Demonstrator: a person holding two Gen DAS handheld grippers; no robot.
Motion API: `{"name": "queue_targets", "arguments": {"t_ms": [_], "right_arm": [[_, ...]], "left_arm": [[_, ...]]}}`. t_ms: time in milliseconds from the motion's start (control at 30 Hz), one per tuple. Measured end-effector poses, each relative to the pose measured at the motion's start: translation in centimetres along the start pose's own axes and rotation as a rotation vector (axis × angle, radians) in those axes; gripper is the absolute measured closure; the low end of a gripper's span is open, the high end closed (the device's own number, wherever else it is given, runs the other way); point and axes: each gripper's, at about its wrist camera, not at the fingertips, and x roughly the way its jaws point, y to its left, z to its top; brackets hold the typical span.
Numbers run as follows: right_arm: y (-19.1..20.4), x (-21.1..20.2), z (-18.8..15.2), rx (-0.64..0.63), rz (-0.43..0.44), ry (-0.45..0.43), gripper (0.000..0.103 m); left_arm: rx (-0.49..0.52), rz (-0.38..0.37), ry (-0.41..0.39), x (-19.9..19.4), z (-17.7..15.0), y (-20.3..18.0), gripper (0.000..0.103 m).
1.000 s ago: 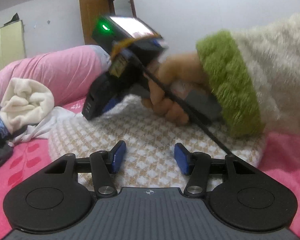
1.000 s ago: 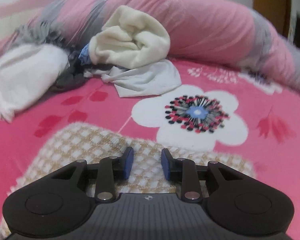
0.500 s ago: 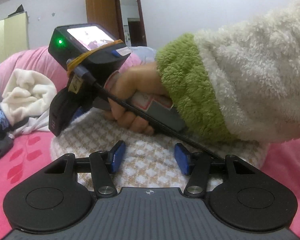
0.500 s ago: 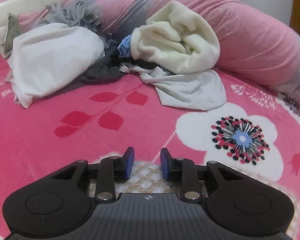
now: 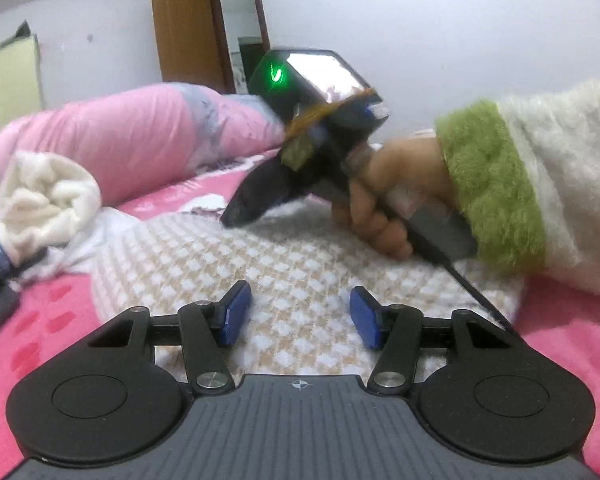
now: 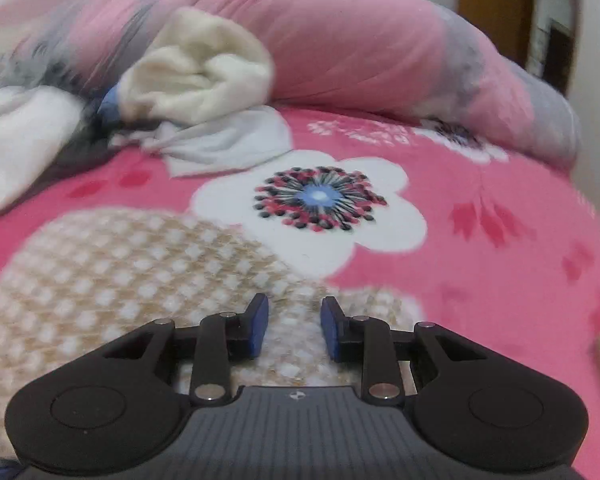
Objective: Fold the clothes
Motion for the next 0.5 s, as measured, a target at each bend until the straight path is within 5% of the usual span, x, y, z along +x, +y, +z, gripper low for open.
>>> {"name": "queue_targets", "arguments": {"t_ms": [333, 500], "right_arm": [[1.1, -11.2, -0.8, -0.030, -0.021, -0.181, 0.072], [0.9, -13.5, -2.6, -0.014, -0.012, -0.190, 0.071]], "left_arm": [[0.004, 0.006, 0.005, -0.4, -0.2, -0.2, 0.047], [0.005, 0.011, 0.026, -0.5, 0.1, -0.2, 0.047]]}}
